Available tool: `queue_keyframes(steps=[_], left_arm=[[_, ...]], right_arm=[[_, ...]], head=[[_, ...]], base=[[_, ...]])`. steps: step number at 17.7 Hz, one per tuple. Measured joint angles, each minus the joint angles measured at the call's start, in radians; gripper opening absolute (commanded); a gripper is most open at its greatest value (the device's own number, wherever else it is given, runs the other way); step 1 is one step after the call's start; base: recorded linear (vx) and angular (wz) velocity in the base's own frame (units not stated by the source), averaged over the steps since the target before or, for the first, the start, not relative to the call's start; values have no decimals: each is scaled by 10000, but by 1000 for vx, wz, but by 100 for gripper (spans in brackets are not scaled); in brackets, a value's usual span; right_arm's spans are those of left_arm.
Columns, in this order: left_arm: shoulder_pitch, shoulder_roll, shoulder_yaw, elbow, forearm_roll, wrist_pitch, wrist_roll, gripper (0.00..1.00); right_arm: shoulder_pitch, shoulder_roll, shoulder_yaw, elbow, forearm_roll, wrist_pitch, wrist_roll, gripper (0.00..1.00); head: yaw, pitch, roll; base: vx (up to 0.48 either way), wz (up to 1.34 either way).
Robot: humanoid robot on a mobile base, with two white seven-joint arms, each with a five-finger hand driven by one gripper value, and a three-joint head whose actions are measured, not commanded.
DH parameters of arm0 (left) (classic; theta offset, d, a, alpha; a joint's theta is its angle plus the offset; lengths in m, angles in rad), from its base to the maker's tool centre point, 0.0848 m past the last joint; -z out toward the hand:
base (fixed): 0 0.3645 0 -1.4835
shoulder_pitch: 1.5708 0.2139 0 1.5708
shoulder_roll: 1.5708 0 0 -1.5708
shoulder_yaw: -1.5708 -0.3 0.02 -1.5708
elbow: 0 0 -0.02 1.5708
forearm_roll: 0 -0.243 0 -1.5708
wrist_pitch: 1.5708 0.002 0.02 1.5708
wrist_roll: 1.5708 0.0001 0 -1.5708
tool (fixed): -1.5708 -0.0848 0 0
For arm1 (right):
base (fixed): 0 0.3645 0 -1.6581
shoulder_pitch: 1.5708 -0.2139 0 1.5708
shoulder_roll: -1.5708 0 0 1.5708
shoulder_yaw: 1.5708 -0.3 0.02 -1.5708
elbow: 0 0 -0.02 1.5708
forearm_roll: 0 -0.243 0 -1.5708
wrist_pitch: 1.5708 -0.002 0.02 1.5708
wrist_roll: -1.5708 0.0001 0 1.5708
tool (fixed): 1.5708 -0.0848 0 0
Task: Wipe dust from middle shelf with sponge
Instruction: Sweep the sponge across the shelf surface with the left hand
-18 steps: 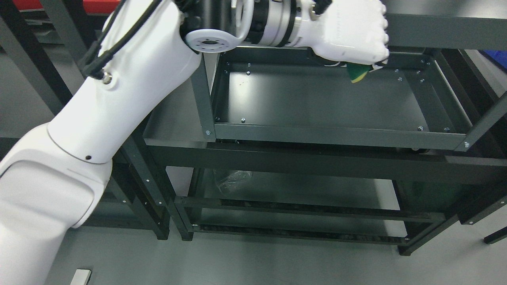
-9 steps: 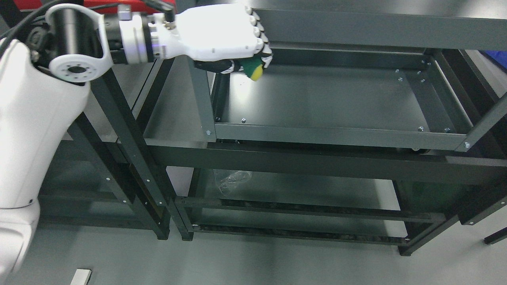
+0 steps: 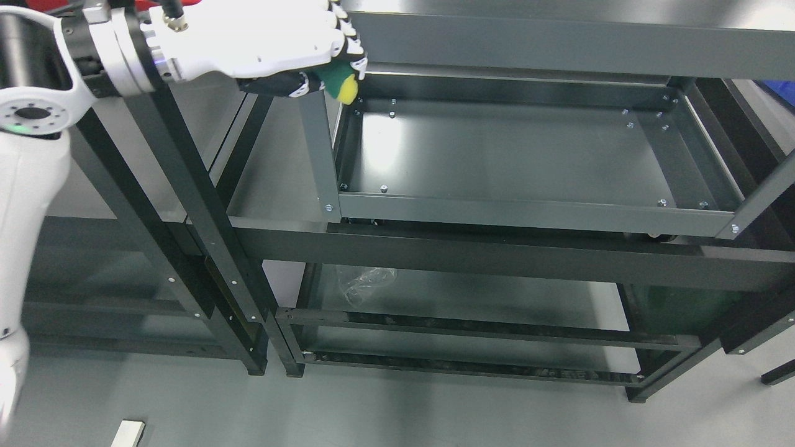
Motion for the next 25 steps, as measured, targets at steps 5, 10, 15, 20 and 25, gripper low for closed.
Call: queue_keyframes(steps=[5,10,15,20,25], left_arm=[[-890,-1677,-556,1026,-1057,-7,366,0],[-1561,-2633,-1951,1804,-1394,9,2862,0],[-2184,-3229,-3894,2270,-700,485,4502,0],[-2570,-3640,-6007,2597,49,1994,5195,0],[-2278,-3872,-7386,2780,808,2728,5545,2]], right_arm=[[0,0,-1,0,0,0,0,100],[0,0,0,0,0,0,0,100],[0,0,0,0,0,0,0,100],[0,0,0,0,0,0,0,100],[0,0,0,0,0,0,0,100]], head=[[0,0,0],[0,0,0],[0,0,0],[0,0,0],[0,0,0]], base=[[0,0],[0,0],[0,0],[0,0],[0,0]])
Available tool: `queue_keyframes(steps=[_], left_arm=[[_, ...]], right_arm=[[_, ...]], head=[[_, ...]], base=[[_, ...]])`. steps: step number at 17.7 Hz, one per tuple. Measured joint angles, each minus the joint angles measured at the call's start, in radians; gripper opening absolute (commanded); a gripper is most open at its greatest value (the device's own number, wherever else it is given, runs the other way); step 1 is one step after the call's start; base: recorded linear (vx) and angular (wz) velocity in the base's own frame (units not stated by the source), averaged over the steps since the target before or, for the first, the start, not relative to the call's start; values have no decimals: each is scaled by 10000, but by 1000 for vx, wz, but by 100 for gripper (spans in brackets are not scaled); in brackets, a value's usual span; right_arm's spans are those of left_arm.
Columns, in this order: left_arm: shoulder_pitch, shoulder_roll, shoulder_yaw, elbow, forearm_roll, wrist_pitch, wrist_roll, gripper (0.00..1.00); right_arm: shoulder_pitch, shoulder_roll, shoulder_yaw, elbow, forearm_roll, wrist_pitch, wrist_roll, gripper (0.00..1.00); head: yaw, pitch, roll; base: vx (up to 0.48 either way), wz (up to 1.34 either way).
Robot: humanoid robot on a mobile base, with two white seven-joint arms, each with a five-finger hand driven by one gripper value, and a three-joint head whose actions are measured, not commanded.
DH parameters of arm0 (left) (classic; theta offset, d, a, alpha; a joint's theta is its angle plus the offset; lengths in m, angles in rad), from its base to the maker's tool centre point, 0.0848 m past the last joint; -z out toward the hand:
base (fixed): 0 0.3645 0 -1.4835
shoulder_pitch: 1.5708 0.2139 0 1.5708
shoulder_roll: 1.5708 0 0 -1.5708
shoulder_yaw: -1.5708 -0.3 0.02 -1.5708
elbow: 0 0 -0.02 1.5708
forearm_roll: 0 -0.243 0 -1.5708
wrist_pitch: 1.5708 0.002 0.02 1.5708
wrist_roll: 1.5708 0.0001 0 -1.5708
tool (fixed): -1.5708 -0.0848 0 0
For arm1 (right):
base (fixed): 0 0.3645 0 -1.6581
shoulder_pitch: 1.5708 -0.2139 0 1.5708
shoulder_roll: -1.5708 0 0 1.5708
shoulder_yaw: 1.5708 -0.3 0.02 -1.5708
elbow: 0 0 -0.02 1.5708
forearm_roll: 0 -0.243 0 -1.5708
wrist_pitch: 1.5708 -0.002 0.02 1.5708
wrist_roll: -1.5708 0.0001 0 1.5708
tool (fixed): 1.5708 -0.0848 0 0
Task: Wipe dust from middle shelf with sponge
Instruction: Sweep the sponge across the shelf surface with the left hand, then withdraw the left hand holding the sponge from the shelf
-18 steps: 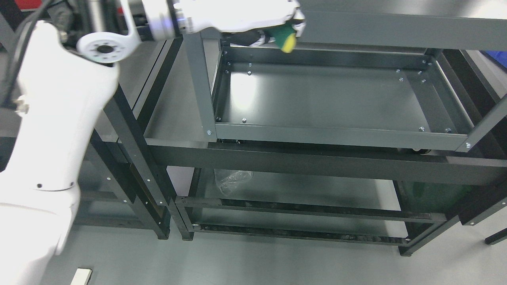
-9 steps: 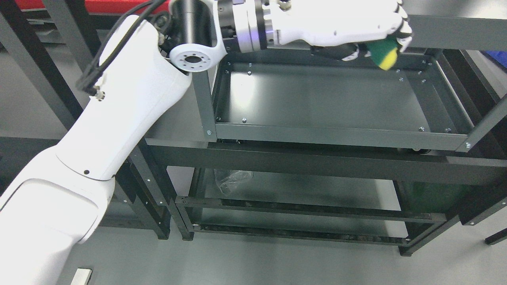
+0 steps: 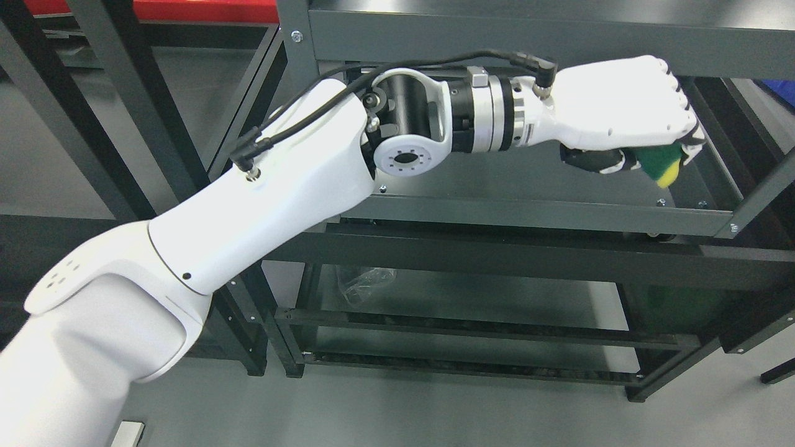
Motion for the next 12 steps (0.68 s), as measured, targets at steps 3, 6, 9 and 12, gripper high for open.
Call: queue_keyframes(steps=[3,6,9,12], left_arm=[[1259,-85,-369,68,263,51,78,2],[3029,-145,102,93,415,85,91,3],[4969,-188,1540,25,627,69,93,4],[6670,-221,3362,-147,1210,21,102,2]], right_arm=[[0,0,0,0,0,0,0,100],[-1,0,0,0,0,0,-1,100],[0,0,0,0,0,0,-1,100],[0,0,0,0,0,0,0,100]], head=[[0,0,0],[0,0,0],[0,0,0],[0,0,0]], base=[[0,0],[0,0],[0,0],[0,0]])
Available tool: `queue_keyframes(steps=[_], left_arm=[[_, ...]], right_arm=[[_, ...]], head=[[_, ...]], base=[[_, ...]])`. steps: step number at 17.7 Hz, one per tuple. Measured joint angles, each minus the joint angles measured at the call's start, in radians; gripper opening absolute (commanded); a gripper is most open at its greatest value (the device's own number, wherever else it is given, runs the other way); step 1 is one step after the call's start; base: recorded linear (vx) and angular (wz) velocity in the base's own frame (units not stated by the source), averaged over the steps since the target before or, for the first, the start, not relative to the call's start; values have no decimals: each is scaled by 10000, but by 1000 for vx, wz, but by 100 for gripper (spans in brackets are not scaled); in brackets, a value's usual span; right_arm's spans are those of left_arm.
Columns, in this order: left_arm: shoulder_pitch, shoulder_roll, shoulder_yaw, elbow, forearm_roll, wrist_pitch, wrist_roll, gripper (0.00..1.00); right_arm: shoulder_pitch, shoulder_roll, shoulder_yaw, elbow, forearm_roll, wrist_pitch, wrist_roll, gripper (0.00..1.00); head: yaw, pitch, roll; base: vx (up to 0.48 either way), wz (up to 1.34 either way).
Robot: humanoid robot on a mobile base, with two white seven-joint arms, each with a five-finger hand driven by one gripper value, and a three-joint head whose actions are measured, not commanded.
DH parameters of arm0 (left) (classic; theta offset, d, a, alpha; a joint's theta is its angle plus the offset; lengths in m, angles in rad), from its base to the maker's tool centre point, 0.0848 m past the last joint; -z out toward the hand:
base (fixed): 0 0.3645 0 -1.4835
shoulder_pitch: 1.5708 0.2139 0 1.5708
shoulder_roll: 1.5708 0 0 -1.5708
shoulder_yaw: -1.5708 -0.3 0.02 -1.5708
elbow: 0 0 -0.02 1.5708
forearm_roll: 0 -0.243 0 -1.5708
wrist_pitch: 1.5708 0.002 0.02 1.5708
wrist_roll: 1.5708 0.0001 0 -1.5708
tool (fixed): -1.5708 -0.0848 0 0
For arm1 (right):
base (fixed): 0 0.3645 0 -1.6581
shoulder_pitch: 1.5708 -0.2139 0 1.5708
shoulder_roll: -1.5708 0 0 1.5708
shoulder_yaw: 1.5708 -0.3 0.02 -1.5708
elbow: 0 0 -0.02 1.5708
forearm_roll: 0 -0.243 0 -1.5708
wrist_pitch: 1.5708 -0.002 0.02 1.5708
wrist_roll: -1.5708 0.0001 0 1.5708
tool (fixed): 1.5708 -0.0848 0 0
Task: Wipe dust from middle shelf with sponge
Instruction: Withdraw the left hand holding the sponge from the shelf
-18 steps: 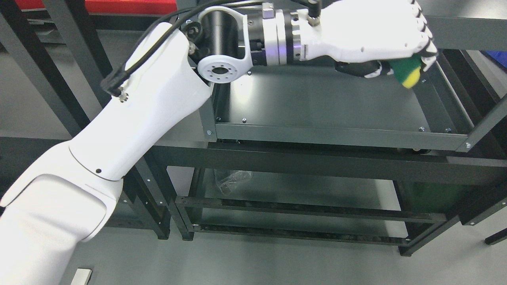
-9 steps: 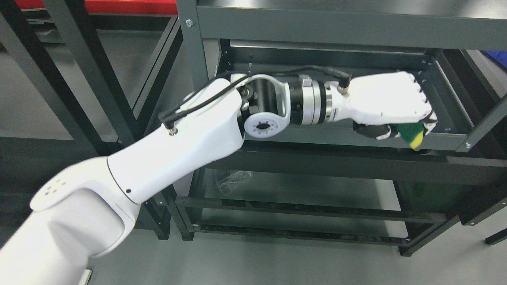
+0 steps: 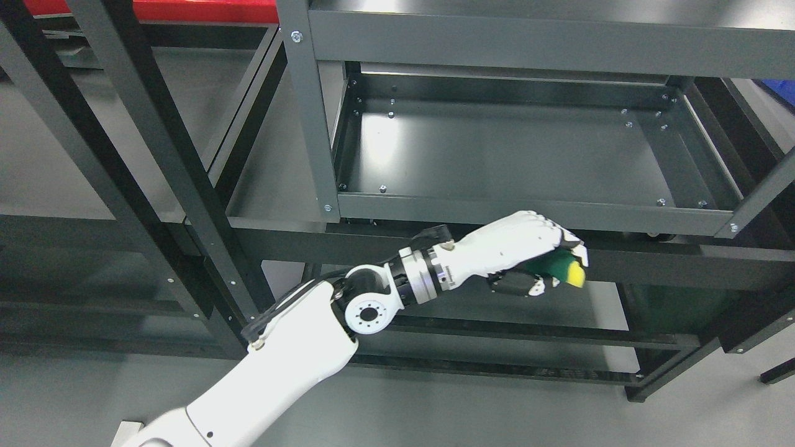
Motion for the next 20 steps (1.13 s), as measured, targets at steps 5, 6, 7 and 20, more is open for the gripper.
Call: queue_keyframes(steps=[5,6,7,20], left_arm=[[2268,-42,3056,-505,1508,1374,26,0],[2643,-49,3500,-750,1940,2060,20,0],[2954,-54,3884,-1027,2310,2679,16,0],[5127,-91,6694,-3869,4357,2953,-88,0]], right_arm=[[0,0,0,0,0,0,-2,100],[0,0,0,0,0,0,-2,100],[-1,0,0,0,0,0,-2,100],[0,0,0,0,0,0,-2,100]], head=[[0,0,0],[0,0,0],[0,0,0],[0,0,0]], base=[[0,0],[0,0],[0,0],[0,0]])
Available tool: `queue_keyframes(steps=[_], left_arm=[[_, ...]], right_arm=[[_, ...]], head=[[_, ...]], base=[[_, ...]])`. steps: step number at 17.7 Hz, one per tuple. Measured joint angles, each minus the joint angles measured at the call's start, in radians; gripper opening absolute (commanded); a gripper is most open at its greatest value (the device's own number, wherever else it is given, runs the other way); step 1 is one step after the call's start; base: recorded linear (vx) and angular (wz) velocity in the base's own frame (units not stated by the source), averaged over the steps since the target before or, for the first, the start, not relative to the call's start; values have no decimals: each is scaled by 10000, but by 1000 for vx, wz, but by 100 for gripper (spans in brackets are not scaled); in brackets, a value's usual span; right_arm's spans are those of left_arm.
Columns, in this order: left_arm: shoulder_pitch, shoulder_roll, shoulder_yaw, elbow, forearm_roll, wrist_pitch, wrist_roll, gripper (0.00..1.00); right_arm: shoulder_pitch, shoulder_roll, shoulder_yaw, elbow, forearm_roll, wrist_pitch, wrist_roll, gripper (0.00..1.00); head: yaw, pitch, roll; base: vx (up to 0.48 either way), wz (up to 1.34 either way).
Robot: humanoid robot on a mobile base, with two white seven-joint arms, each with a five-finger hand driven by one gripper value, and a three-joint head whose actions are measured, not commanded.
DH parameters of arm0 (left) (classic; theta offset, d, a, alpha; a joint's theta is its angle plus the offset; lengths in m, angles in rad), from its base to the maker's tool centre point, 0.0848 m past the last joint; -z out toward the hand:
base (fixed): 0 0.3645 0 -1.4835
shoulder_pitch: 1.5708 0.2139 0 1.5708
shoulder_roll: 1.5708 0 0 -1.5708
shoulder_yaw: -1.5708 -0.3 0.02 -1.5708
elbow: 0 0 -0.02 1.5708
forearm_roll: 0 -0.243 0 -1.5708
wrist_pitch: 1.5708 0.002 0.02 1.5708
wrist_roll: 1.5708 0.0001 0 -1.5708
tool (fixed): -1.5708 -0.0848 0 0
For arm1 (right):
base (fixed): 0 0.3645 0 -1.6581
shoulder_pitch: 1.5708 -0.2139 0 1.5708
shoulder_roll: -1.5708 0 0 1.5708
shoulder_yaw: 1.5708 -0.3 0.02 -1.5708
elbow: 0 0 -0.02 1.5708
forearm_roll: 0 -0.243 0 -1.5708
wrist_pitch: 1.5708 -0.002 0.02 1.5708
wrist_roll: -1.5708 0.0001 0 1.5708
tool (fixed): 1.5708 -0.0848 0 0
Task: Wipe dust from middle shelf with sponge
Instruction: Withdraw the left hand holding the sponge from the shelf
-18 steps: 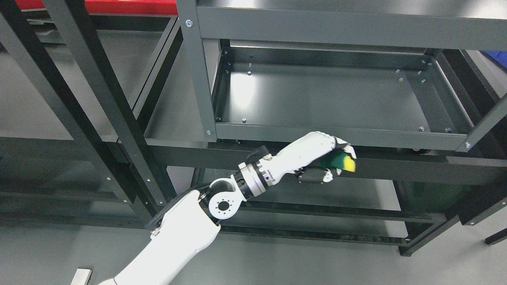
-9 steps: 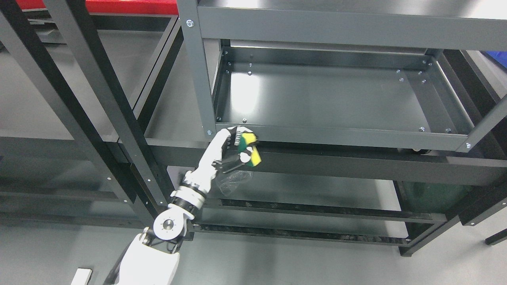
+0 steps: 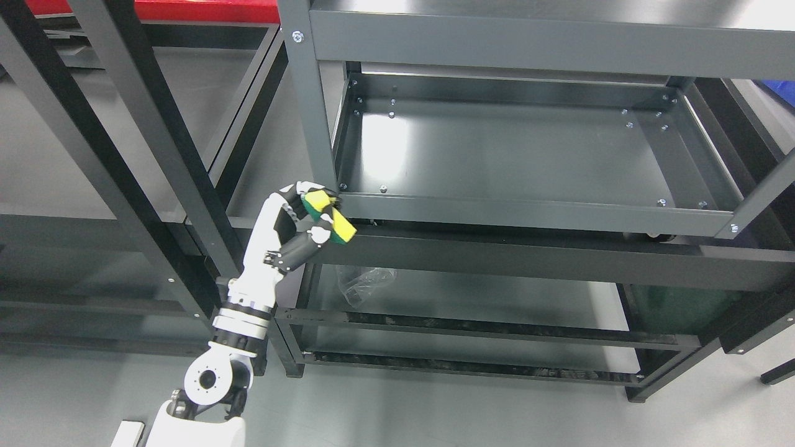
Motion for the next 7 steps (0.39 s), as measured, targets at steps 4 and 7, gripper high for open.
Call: queue_keyframes(steps=[4,7], left_arm=[[187,-4,331,-346,110,-75,-2,0],[250,-6,493,-517,149,-78,-2,0]], right_arm=[[0,0,0,0,0,0,0,100],[0,0,0,0,0,0,0,100]], head=[[0,0,0],[0,0,0]], base=[[0,0],[0,0]])
